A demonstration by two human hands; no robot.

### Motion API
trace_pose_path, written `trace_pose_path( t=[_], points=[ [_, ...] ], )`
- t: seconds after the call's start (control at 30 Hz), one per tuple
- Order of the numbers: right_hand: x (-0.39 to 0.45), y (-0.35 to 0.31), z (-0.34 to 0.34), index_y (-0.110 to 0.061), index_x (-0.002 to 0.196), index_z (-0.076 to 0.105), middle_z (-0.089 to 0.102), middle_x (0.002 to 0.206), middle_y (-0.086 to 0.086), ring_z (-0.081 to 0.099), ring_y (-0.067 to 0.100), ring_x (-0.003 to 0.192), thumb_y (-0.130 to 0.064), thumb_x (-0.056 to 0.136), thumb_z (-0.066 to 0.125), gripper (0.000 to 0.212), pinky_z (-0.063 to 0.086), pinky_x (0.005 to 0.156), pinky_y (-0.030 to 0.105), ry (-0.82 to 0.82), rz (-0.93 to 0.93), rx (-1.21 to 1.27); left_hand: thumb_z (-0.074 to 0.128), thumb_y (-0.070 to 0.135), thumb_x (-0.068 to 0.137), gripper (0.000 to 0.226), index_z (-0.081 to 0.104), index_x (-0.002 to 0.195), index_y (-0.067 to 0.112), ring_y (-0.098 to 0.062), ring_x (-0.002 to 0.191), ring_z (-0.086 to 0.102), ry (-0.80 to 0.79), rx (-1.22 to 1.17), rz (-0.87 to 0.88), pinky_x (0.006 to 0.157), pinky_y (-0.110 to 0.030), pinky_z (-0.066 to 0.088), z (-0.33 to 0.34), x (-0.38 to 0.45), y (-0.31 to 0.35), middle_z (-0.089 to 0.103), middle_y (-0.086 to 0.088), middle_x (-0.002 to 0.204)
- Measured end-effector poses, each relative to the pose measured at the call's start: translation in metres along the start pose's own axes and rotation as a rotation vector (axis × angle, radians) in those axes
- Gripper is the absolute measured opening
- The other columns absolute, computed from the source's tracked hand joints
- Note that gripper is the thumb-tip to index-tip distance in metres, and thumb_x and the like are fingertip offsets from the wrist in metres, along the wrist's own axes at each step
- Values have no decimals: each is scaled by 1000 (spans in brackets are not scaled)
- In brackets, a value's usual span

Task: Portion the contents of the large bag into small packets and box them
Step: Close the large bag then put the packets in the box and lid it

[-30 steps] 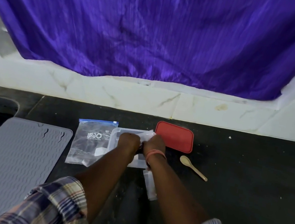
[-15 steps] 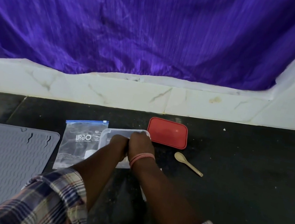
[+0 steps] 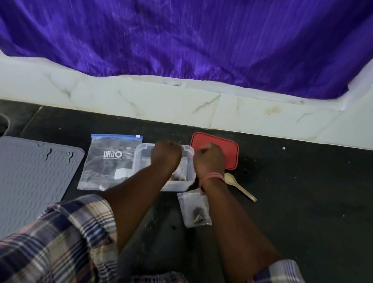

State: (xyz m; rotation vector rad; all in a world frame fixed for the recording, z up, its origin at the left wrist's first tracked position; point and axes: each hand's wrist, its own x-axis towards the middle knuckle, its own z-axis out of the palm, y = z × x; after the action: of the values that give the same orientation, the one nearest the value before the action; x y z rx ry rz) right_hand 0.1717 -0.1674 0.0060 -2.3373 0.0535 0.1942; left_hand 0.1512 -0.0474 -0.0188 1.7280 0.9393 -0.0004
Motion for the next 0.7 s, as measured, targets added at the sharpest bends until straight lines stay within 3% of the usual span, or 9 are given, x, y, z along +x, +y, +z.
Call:
trace_pose_path(
  t=[0.1, 0.17, 0.2, 0.33, 0.47, 0.6, 0.7],
  points=[
    [-17, 43, 5, -6, 104, 67, 70, 108, 15, 63, 28, 91, -25, 92, 58, 24, 45, 75, 30, -103, 218, -75, 58, 25, 85, 26, 77, 94, 10, -26, 75, 71, -72, -95, 68, 70, -35, 61, 10, -32, 2, 76, -11, 87],
    [-36, 70, 18, -8, 125, 58, 62, 126, 15, 60, 33, 113, -43, 84, 64, 55, 48, 93, 37, -234, 333, -265, 60, 13, 90, 18, 76, 90, 7, -16, 53, 61, -171, -186, 80, 50, -23, 50, 13, -56, 3, 70, -8, 72],
    [-45, 82, 25, -10, 132, 53, 57, 133, 15, 56, 34, 121, -48, 80, 66, 66, 47, 101, 42, -268, 353, -348, 60, 11, 92, 17, 76, 90, 6, -15, 52, 59, -197, -181, 86, 48, -24, 48, 15, -59, -2, 69, -8, 69],
    [-52, 101, 35, -11, 139, 42, 55, 137, 15, 54, 33, 126, -29, 82, 70, 65, 45, 106, 50, -269, 351, -342, 59, 14, 96, 15, 74, 93, 11, -20, 63, 68, -228, -135, 66, 60, -28, 58, 19, -66, -13, 74, -9, 76],
    [-51, 103, 28, -7, 132, 51, 62, 129, 15, 61, 29, 118, -15, 85, 72, 52, 52, 97, 39, -238, 328, -276, 56, 13, 98, 17, 73, 96, 10, -21, 67, 70, -214, -133, 44, 68, -31, 61, 21, -69, -25, 74, -10, 80],
    [-51, 109, 26, -10, 120, 62, 63, 124, 11, 59, 27, 116, -26, 88, 68, 36, 51, 96, 37, -200, 272, -376, 56, 17, 97, 19, 74, 97, 12, -21, 68, 70, -160, -176, 82, 69, -32, 61, 21, -71, -26, 74, -7, 80],
    [-44, 115, 28, -16, 112, 67, 65, 120, 10, 60, 30, 112, -38, 84, 60, 36, 50, 98, 41, -165, 387, -231, 56, 19, 98, 18, 73, 95, 15, -16, 67, 69, -97, -192, 129, 62, -25, 60, 16, -70, -19, 73, -1, 77]
  ],
)
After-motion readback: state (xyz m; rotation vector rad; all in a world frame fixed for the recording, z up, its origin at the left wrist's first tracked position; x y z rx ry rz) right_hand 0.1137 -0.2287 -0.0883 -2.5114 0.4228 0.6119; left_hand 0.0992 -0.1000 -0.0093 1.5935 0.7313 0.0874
